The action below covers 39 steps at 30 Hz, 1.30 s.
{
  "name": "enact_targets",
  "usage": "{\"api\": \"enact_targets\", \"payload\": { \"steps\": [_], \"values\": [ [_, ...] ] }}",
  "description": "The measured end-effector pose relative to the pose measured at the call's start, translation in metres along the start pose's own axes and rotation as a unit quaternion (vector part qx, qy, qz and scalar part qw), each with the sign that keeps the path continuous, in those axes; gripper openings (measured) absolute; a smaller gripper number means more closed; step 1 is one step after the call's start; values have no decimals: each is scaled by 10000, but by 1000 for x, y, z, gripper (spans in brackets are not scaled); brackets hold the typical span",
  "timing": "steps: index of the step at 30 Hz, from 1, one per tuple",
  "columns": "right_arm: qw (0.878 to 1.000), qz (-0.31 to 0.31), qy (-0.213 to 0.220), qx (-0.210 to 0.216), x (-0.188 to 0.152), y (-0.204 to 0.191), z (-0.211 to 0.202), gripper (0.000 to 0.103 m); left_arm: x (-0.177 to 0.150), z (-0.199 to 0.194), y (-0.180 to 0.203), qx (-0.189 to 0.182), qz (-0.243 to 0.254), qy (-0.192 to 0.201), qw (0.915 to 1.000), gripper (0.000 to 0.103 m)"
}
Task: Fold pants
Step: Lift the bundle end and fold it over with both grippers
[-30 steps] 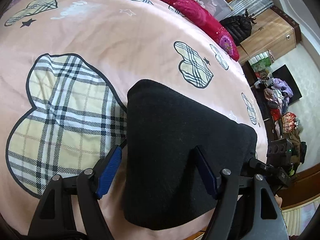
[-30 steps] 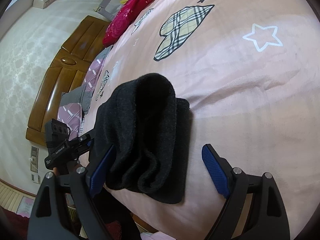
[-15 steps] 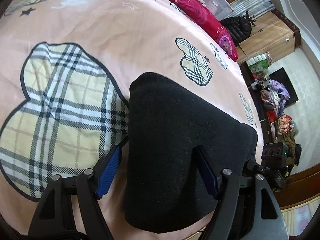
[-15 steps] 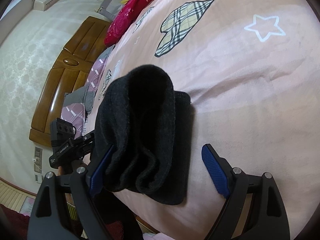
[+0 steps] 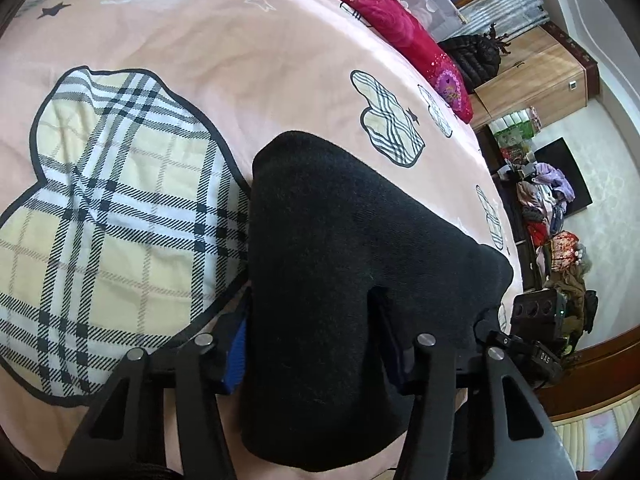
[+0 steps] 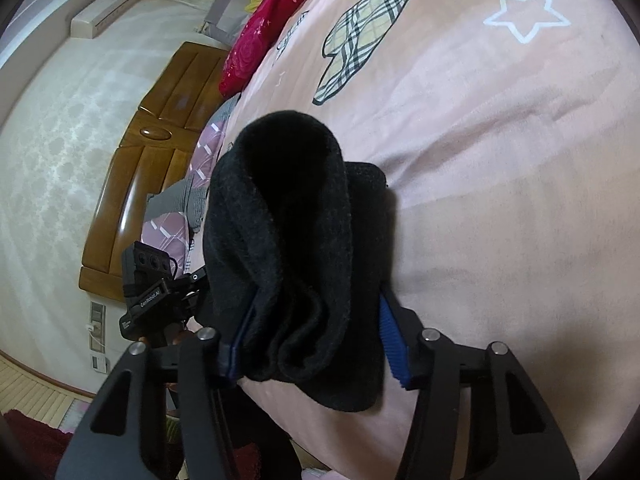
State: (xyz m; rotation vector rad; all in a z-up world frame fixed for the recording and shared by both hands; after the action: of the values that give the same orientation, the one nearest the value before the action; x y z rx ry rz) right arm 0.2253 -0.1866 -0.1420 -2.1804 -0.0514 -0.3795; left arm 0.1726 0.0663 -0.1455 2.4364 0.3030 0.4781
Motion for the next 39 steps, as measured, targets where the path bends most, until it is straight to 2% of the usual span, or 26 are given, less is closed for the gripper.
{"api": "enact_targets", "payload": {
  "steps": [3, 10, 17, 28, 39],
  "values": [
    [10000, -64, 30, -14, -1, -5, 0, 51, 0, -2, 2, 19, 27, 63, 10000, 46],
    [9993, -345, 103, -89, 3, -18, -4, 43, 3, -15, 12, 124, 171, 244, 9995, 38],
    [9967, -790, 153, -108, 13, -41, -11, 41, 10, -38, 37, 144, 332, 516, 9980, 35],
    [9913, -1265, 286, -232, 73, -66, -7, 41, 61, -53, 67, 433, 647, 1026, 9917, 35],
    [9867, -1571, 75, -420, 139, -65, 32, 41, 127, -36, 57, 765, 675, 1226, 9872, 35]
  ]
}}
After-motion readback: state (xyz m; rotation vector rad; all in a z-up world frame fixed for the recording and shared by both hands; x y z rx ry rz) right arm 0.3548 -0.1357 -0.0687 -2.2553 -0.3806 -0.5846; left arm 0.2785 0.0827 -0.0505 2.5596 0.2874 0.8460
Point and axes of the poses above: each gripper's, at about its wrist camera, not at the fingertips, and z roughly the way its jaws point, y to its right, x to its top, the point moved 7 cm from there along z, roughly the way its jaws point, and after that the axes turned 5 degrees about -z, right-handed, at the moved point
